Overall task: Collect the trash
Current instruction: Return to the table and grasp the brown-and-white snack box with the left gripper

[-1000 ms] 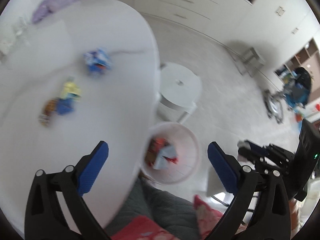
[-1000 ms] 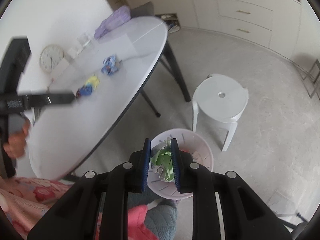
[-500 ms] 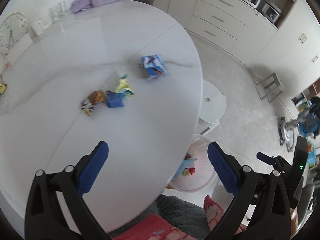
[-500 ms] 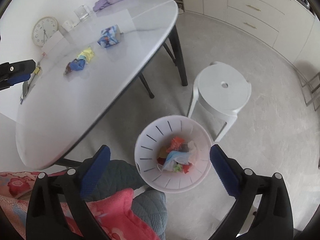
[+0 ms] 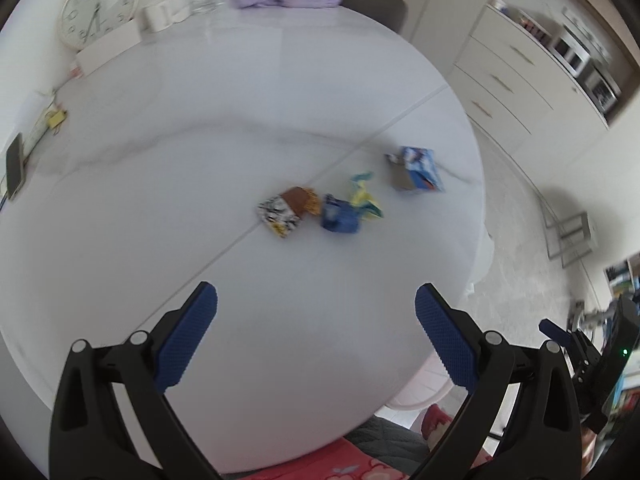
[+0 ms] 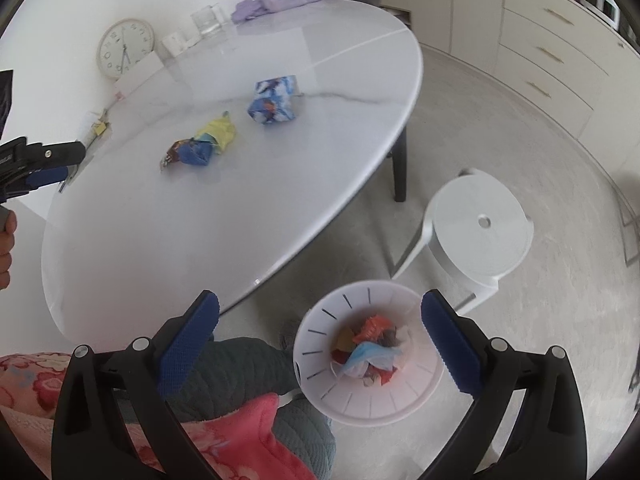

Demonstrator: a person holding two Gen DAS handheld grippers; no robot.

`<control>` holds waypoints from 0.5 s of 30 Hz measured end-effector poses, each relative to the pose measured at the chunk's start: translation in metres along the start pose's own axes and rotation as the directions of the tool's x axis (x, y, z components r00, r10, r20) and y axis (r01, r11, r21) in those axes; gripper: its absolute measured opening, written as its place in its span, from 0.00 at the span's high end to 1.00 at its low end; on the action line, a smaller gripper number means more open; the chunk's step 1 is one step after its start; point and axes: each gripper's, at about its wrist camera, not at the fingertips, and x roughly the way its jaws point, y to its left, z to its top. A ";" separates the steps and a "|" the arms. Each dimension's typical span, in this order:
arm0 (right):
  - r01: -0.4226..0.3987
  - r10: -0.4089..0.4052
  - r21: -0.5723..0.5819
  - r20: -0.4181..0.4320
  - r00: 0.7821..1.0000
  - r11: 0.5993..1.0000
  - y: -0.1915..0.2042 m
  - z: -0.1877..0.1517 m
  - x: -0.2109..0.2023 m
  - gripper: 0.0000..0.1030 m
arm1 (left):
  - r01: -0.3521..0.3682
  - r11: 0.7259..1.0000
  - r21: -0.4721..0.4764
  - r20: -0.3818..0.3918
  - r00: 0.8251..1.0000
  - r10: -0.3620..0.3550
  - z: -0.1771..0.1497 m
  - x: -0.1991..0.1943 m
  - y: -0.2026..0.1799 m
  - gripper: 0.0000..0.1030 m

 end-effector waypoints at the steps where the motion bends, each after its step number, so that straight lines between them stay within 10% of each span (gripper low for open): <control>1: -0.002 0.002 -0.006 0.000 1.000 1.000 0.002 0.002 0.001 0.03 | -0.003 1.000 -0.005 0.004 1.000 0.003 0.002 0.002 0.005 0.08; 15: 0.005 -0.006 -0.013 -0.017 1.000 1.000 0.027 0.046 0.017 0.03 | 0.010 0.998 0.069 -0.029 1.000 -0.008 0.037 0.039 0.034 0.08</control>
